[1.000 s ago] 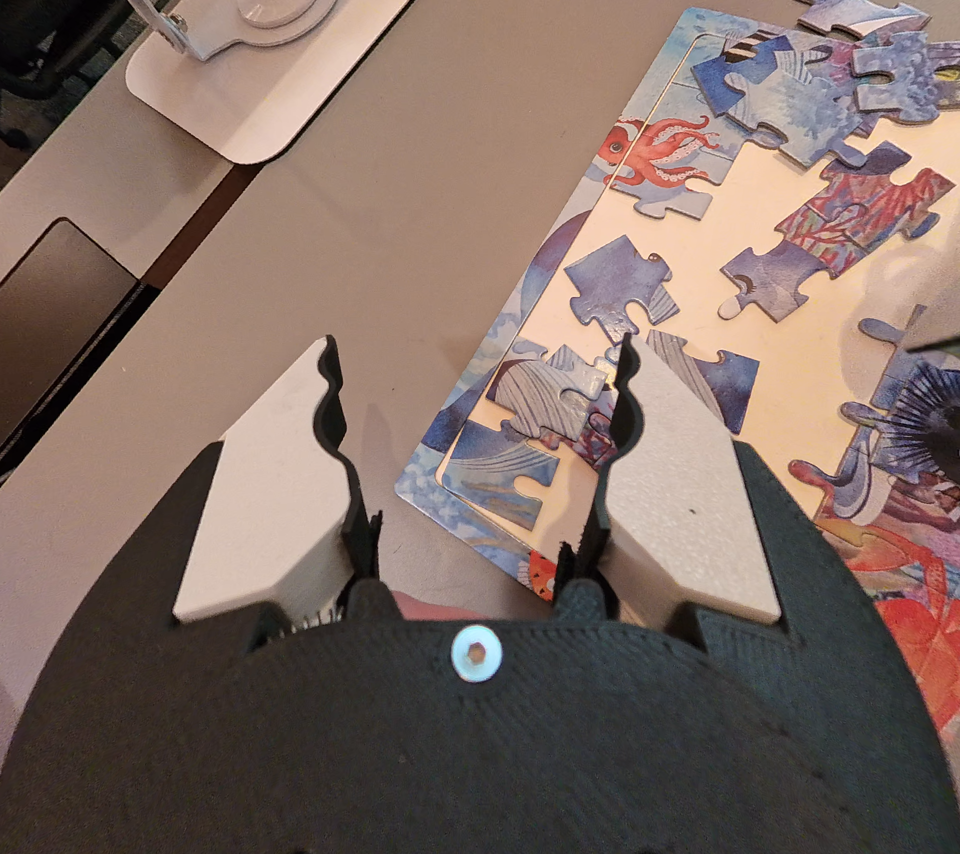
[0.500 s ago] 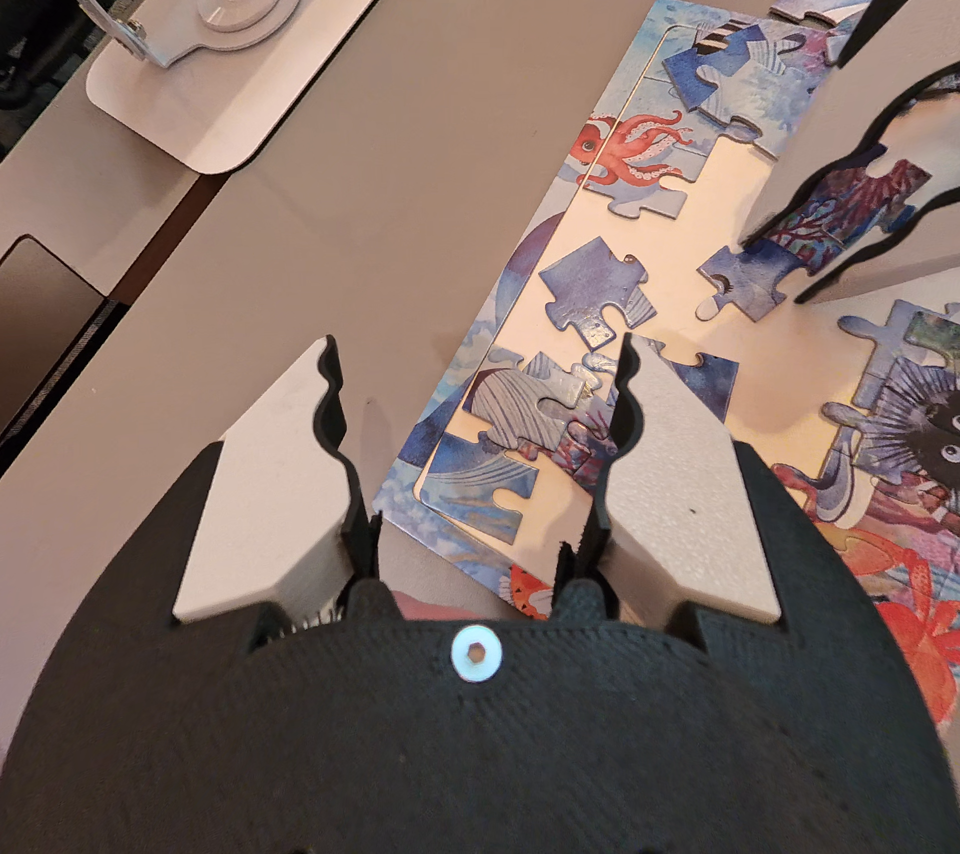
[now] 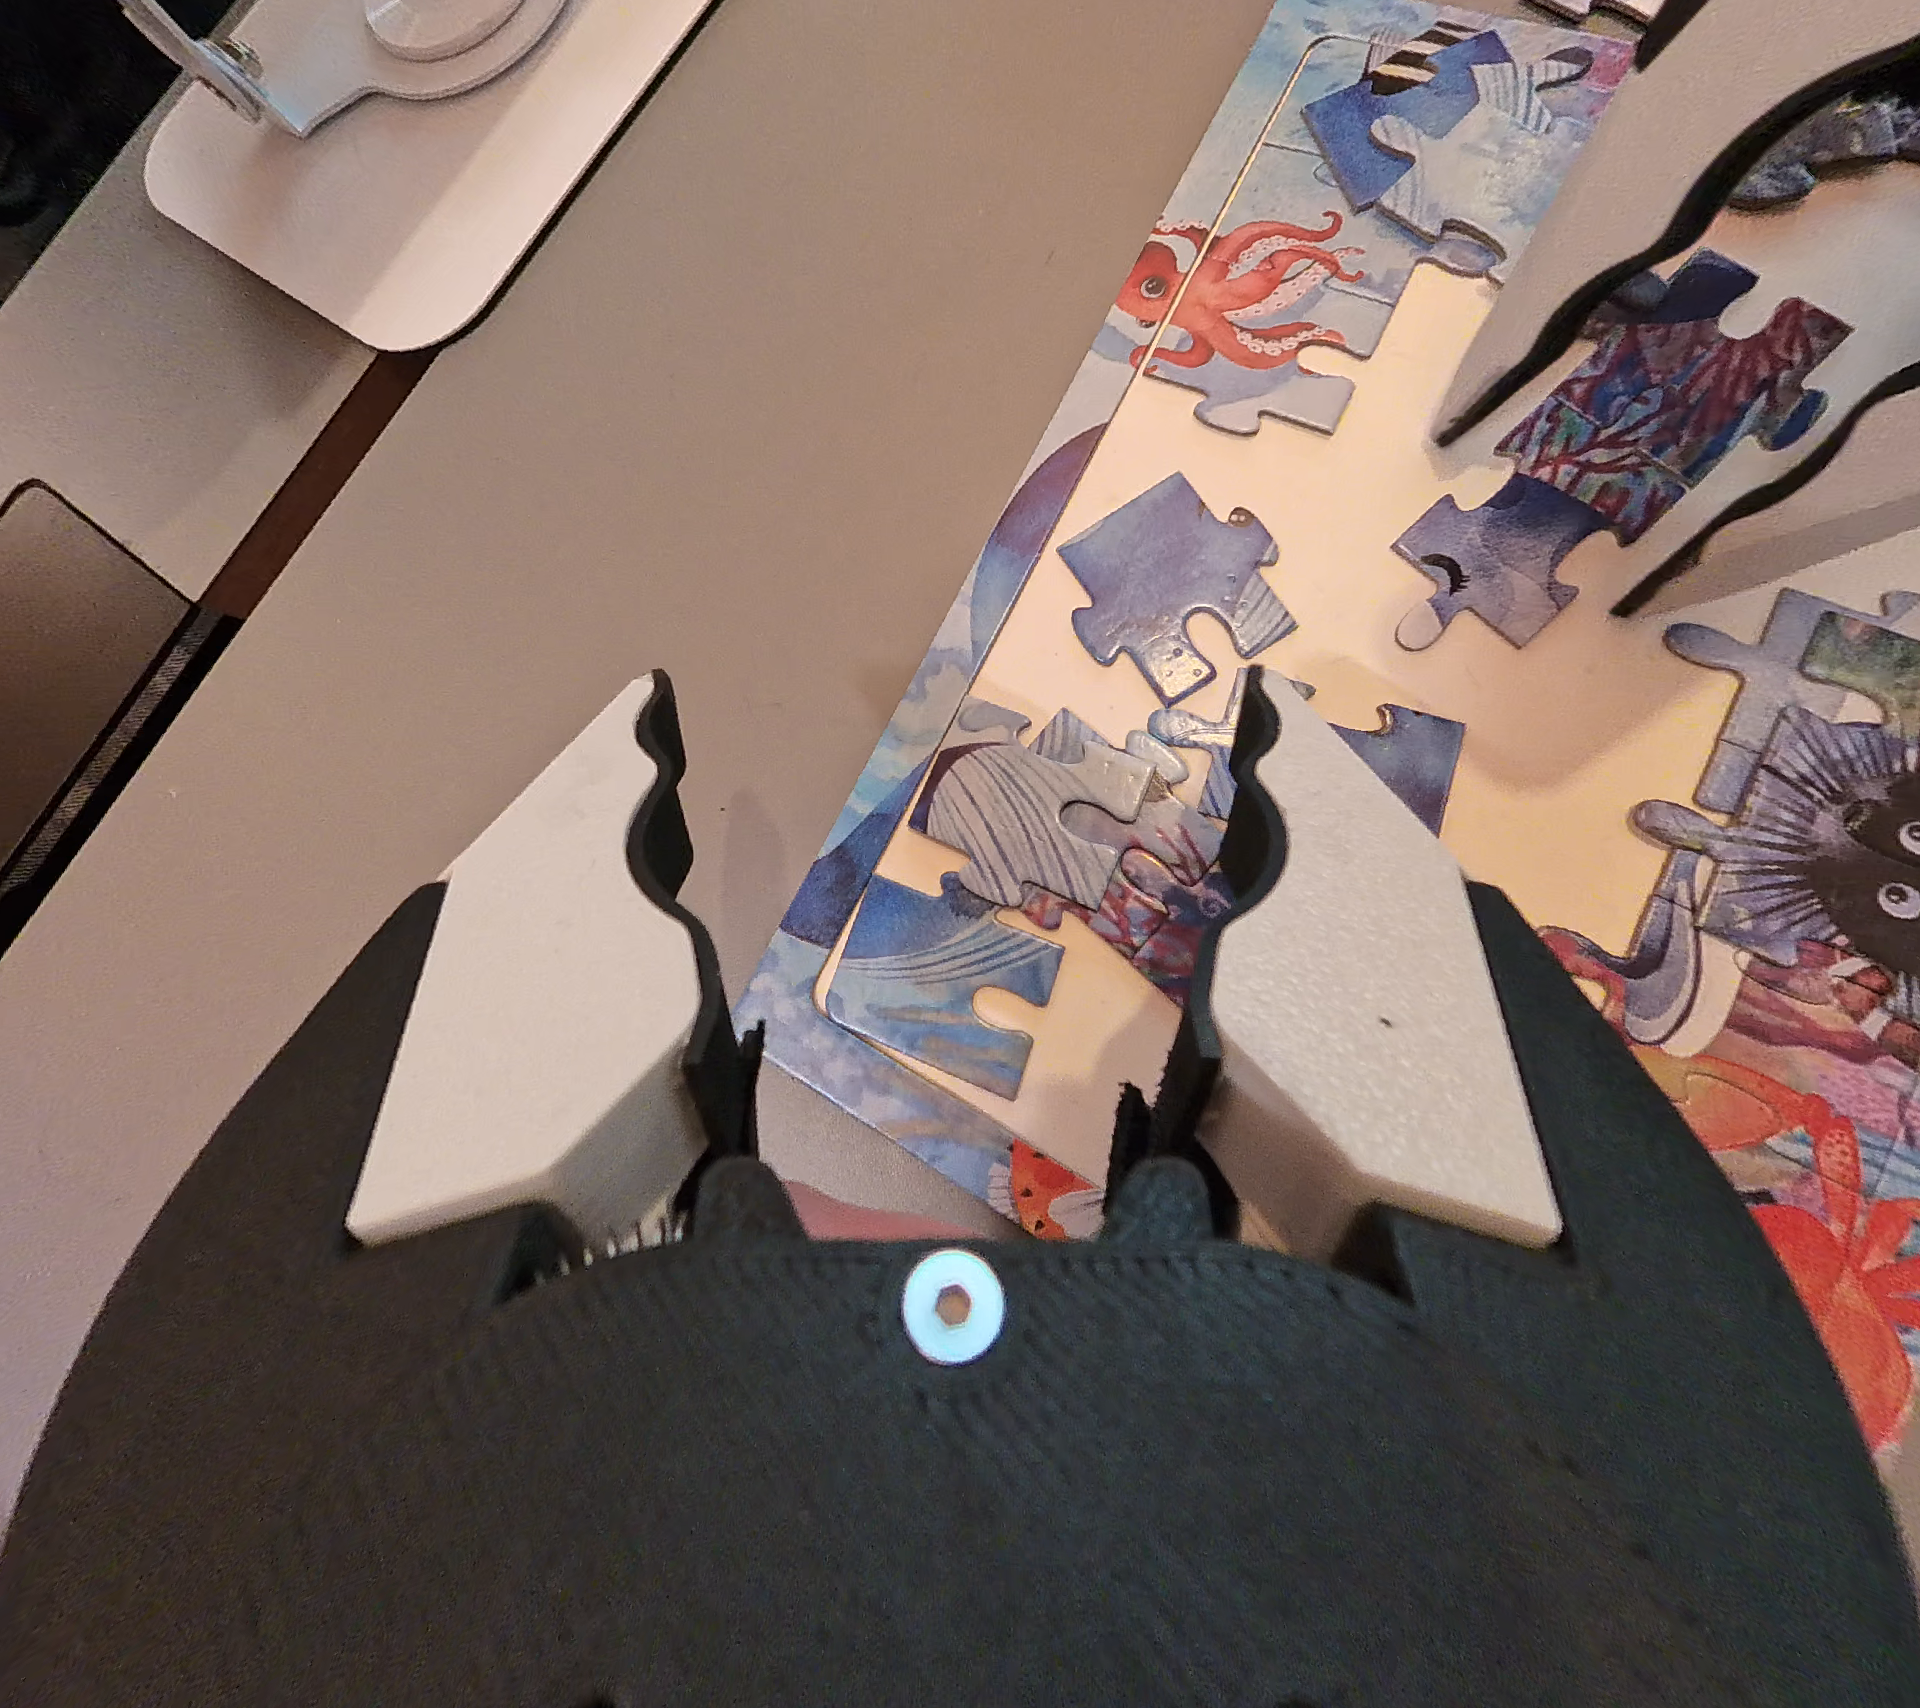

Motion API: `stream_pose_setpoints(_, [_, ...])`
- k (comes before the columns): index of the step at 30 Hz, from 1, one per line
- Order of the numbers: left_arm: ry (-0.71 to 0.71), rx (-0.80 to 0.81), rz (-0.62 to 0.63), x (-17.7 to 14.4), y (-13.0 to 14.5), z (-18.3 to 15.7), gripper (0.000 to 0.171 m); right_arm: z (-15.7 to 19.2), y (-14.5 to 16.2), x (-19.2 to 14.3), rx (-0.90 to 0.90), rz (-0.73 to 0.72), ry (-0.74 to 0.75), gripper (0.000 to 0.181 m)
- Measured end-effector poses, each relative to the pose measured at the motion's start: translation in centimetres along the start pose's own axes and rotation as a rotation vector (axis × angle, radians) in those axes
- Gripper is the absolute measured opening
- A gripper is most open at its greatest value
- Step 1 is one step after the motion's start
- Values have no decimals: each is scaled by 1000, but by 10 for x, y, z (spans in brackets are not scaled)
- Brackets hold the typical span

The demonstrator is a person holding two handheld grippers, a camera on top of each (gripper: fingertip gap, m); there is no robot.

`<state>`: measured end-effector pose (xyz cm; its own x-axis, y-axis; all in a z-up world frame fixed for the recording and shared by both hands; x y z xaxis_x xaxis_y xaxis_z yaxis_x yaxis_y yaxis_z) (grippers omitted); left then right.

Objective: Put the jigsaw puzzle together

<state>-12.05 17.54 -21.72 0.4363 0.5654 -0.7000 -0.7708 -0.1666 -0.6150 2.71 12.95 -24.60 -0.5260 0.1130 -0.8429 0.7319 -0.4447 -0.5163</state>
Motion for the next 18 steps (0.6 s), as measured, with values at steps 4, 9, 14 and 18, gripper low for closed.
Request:
stream_pose_setpoints(4, [1,5,0,0,-1,-1,104,1,-1,0,-21,-13,0,17])
stream_pose_setpoints(9, [7,10,-5,0,-2,-2,104,1,-1,0,-25,-13,1,16])
stream_pose_setpoints(14, [14,18,-9,1,-4,-5,103,2,-2,-3,-31,-29,-4,16])
stream_pose_setpoints(18, [42,16,-29,2,-7,-9,101,4,-5,-10,-68,-66,-3,16])
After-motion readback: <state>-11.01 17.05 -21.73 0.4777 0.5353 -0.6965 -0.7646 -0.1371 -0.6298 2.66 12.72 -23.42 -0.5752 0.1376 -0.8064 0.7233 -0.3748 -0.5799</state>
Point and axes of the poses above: each gripper's, where its closed fingertips meet, x out along the fingers, y out of its underside, z = x × y across the jaws, the point moved 5 cm from there along -x, back along the fingers, and after that the axes turned 15 degrees about x, right-handed, at the moved point
